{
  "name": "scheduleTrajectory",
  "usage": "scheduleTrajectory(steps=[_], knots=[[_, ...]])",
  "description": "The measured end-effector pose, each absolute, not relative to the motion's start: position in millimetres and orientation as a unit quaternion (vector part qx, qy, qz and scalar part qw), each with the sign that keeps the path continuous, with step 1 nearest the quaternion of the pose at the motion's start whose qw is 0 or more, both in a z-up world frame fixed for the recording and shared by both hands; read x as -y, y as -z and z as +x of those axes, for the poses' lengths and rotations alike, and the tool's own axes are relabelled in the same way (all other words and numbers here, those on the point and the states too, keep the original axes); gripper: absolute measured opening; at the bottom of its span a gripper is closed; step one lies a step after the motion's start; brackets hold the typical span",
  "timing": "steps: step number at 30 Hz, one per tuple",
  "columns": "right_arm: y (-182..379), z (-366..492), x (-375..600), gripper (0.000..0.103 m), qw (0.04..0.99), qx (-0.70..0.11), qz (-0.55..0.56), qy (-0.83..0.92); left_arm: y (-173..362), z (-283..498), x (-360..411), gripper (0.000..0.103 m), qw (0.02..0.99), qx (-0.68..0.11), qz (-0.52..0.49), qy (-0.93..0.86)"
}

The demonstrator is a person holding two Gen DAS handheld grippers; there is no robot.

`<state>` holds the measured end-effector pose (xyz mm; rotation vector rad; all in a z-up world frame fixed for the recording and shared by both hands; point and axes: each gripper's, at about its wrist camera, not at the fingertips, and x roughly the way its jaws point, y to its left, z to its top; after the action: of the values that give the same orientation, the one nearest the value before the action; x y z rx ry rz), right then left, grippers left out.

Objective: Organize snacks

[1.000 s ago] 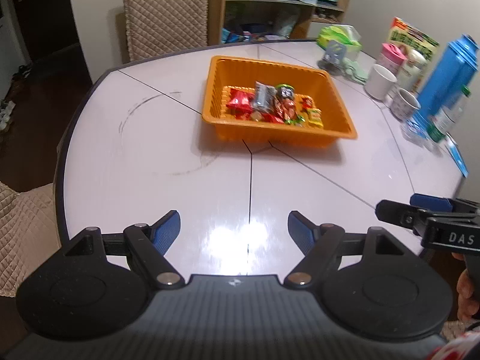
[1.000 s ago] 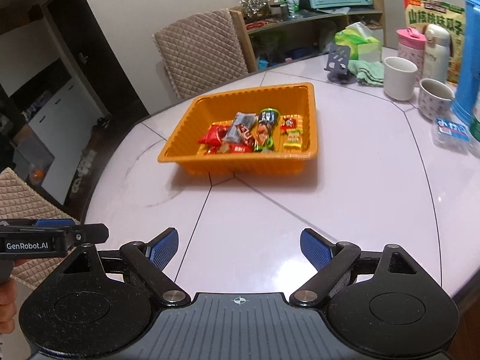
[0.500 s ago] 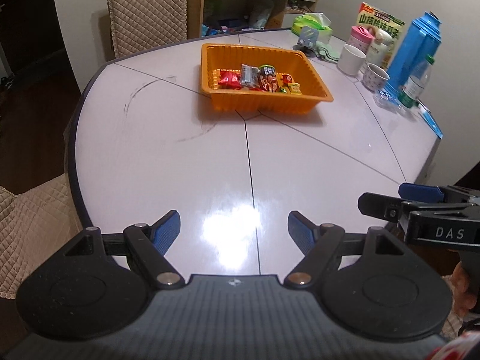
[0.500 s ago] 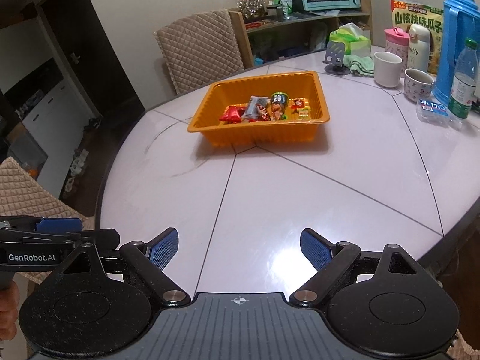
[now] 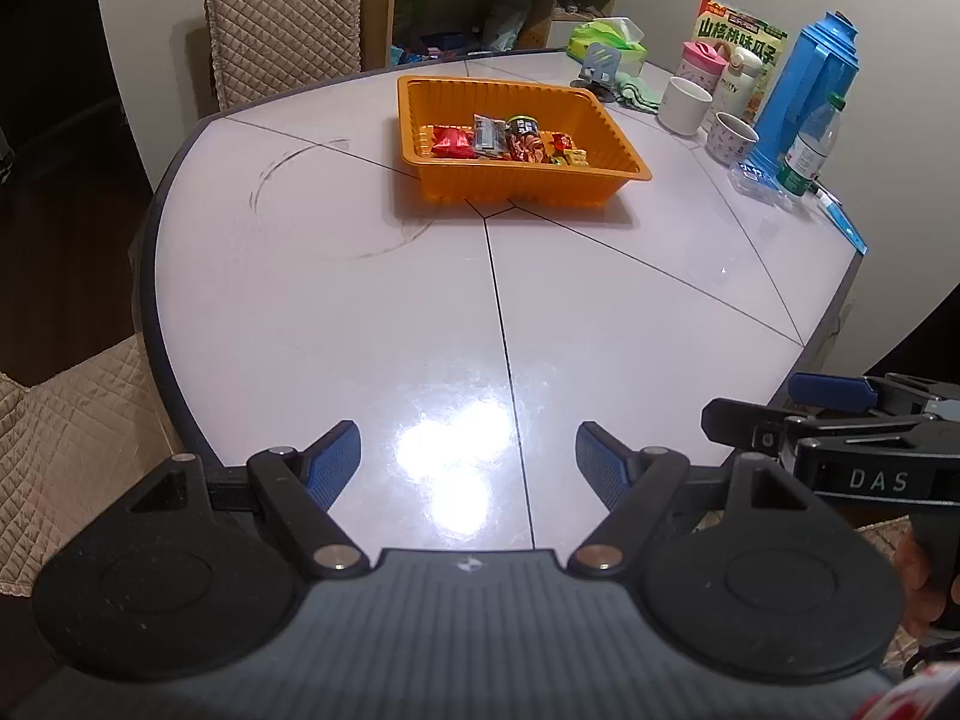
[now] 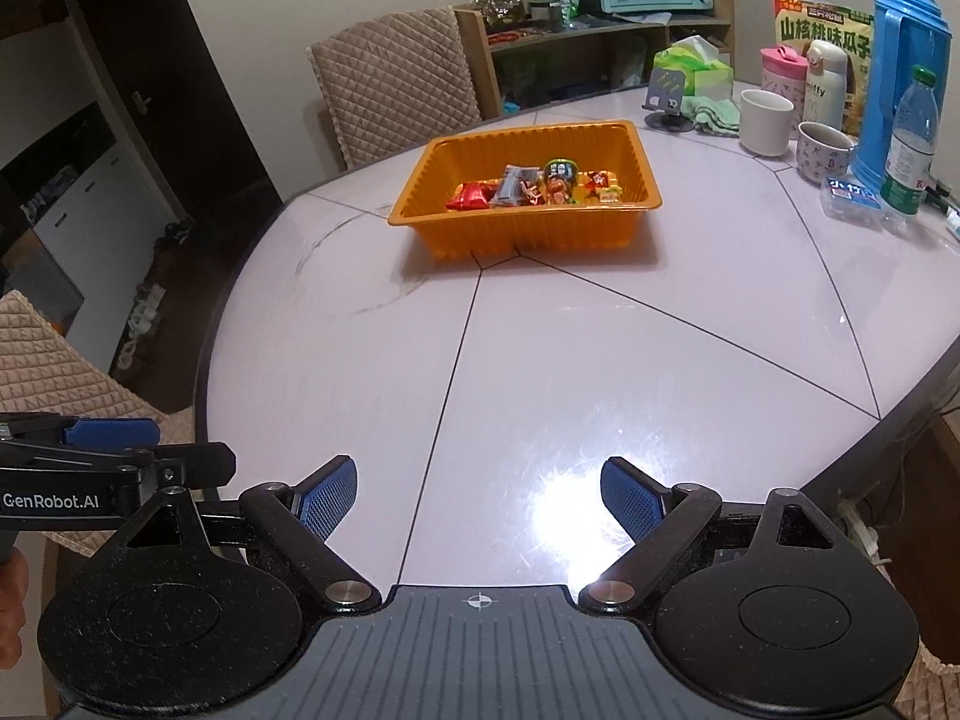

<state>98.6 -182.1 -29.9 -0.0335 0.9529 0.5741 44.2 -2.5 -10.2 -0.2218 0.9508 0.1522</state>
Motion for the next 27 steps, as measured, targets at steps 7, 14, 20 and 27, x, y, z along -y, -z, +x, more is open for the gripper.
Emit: scheduleTrajectory(steps=[7,14,20,27], knots=[[28.8,99.9,185.3,0.088,0.852,-0.451,-0.015,-0.267,9.9,46.2,5.5,0.077,0.882,-0.455,-0.103,-0.065],[28.4,98.7,187.8,0.088,0.853,-0.45,-0.014,-0.264,10.5,47.1,8.2,0.077,0.883,-0.453,-0.104,-0.062],[27.1,98.4,188.9,0.088,0.853,-0.448,-0.014,-0.266,10.6,46.2,7.7,0.077,0.884,-0.452,-0.104,-0.062],[25.4,96.9,188.6,0.088,0.854,-0.447,-0.014,-0.266,8.8,46.6,8.3,0.077,0.885,-0.45,-0.103,-0.061]])
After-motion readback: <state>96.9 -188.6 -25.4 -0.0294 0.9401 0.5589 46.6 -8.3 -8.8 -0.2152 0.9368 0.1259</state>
